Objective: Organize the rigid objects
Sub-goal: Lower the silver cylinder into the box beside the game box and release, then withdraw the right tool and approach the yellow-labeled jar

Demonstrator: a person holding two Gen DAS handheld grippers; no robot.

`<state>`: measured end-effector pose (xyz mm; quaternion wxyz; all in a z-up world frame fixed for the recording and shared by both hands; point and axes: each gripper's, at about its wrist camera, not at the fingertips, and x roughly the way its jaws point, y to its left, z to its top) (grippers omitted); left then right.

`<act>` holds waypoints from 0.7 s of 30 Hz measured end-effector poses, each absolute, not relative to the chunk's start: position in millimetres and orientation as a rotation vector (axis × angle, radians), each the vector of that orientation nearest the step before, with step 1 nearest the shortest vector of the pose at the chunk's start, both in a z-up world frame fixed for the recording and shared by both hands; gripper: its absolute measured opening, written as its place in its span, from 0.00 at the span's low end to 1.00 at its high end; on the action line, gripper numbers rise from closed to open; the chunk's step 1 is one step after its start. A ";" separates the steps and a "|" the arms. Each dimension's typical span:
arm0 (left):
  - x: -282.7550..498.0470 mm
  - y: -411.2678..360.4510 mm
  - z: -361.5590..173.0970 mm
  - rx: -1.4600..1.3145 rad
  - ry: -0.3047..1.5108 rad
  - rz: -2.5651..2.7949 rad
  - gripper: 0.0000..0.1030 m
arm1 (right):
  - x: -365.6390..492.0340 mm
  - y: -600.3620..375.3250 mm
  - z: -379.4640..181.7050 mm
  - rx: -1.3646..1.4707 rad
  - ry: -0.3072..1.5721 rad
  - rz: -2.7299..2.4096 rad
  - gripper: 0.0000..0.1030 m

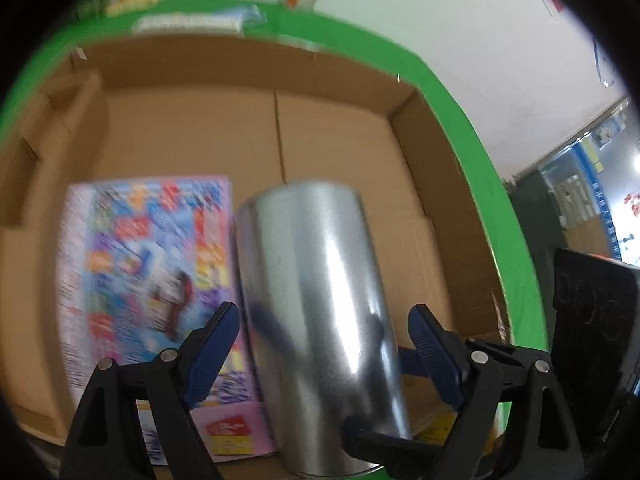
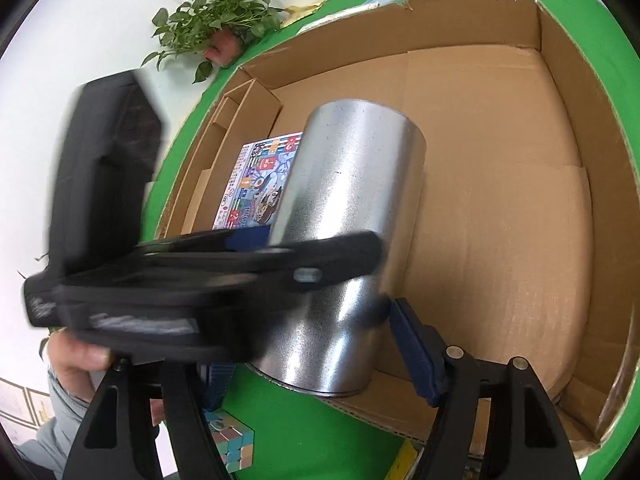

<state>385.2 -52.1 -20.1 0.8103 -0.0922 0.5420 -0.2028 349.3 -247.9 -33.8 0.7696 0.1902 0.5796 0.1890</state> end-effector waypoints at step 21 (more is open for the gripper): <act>181.4 -24.1 47.4 -0.020 0.571 -0.296 1.00 | 168.7 -240.4 53.8 0.077 0.767 -0.073 1.00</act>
